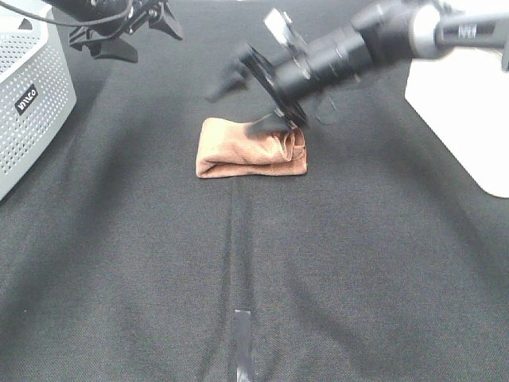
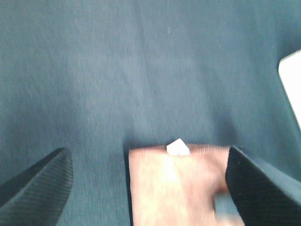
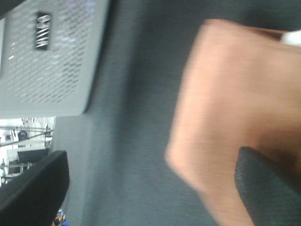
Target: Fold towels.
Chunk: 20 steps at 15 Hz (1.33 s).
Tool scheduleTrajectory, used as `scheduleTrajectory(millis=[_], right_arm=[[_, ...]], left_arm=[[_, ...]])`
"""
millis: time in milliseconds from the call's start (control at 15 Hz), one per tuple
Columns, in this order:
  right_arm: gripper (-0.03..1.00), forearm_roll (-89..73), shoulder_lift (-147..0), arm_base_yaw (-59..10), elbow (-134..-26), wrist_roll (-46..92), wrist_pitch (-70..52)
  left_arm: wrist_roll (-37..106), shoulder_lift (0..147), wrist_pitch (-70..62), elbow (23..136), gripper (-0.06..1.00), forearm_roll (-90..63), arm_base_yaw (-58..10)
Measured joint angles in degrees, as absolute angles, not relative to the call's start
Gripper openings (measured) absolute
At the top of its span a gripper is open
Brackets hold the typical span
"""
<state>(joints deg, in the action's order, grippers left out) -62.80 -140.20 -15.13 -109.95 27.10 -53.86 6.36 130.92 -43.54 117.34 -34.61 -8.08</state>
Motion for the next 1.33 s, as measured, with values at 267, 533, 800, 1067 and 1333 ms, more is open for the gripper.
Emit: scheduleTrajectory(millis=[267, 533, 800, 1067, 1333], right_arm=[[0.89, -55.5, -141.4, -9.1, -110.0, 22.1, -57.7], [0.89, -49.3, -137.5, -7.3, -110.0, 21.6, -64.1], [0.89, -42.3, -127.0, -7.3, -110.0, 19.4, -68.9], [0.89, -35.2, -119.2, -7.3, -110.0, 16.3, -69.2], [0.89, -24.4, -104.7, -7.3, -104.5, 11.7, -69.3]], left_arm=[[6.4, 130.9, -48.6, 117.3, 0.83, -34.6, -8.1], [6.6, 127.8, -56.4, 117.3, 0.83, -30.2, -8.1], [6.6, 119.5, -63.4, 117.3, 0.83, -21.9, -8.3], [2.7, 112.5, -68.4, 117.3, 0.83, -11.3, -10.5], [0.0, 101.8, -69.3, 112.1, 0.83, -1.4, -15.4]])
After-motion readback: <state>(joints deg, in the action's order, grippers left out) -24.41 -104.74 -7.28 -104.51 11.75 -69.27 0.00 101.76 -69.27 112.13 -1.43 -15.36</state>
